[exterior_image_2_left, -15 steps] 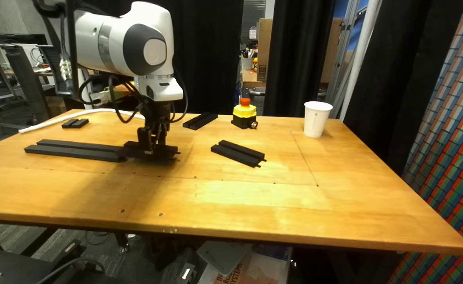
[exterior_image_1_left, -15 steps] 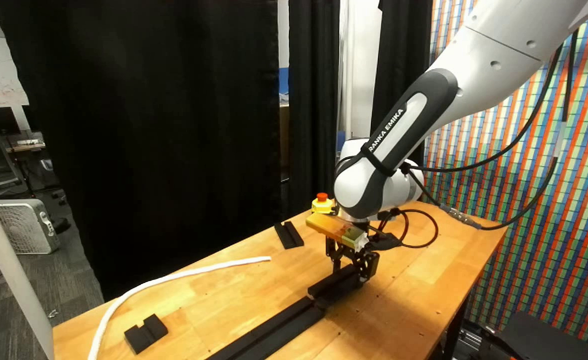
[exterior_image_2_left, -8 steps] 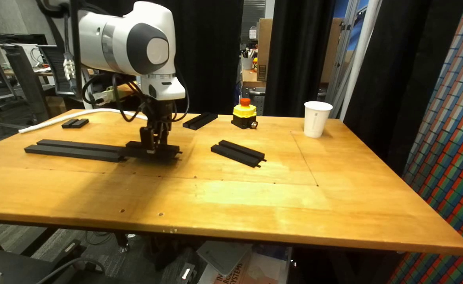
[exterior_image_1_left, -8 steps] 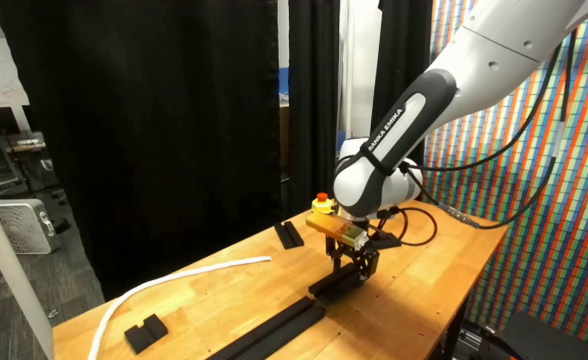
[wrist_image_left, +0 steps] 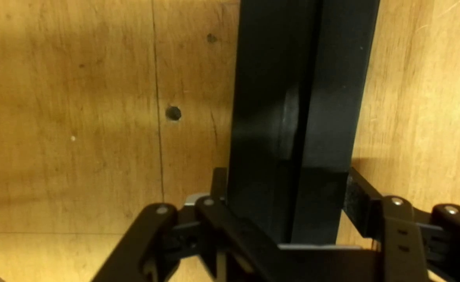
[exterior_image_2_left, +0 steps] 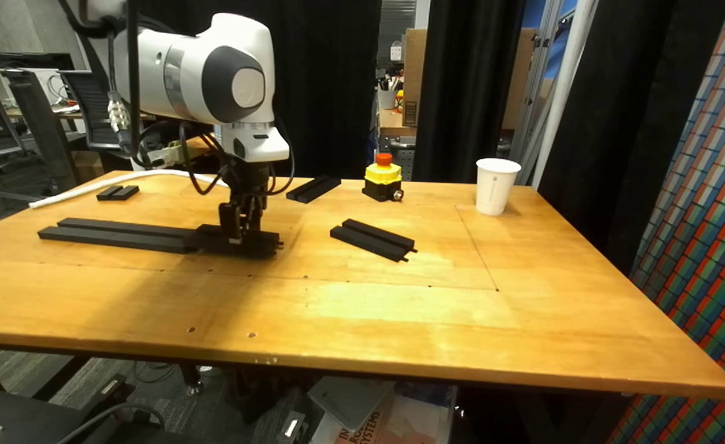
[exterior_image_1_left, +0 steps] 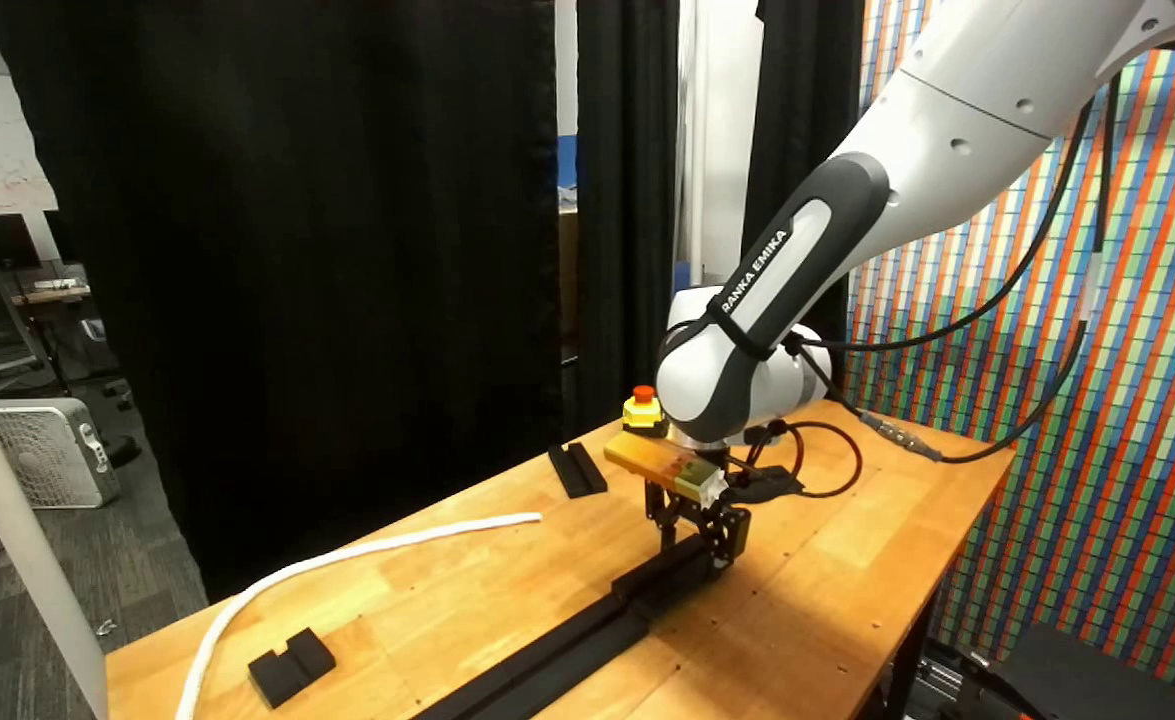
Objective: Connect the four black pieces together
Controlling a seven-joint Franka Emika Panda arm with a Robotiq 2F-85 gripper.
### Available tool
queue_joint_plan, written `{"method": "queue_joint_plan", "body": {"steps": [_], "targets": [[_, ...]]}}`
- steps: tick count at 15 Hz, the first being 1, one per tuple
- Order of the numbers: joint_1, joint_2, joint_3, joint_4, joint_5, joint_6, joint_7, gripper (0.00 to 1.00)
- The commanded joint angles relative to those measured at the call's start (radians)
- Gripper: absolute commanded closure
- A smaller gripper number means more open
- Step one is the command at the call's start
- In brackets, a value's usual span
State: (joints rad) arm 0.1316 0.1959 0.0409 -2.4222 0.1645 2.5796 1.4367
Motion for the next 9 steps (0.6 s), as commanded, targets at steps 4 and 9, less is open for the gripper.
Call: {"method": "queue_joint_plan", "body": {"steps": [4, 9], "targets": [[0.016, 0.010, -0.008, 0.027, -0.030, -0.015, 0.031, 0.54], [0.022, -0.013, -0.012, 0.011, -0.044, -0.016, 0.052, 0.54]]}}
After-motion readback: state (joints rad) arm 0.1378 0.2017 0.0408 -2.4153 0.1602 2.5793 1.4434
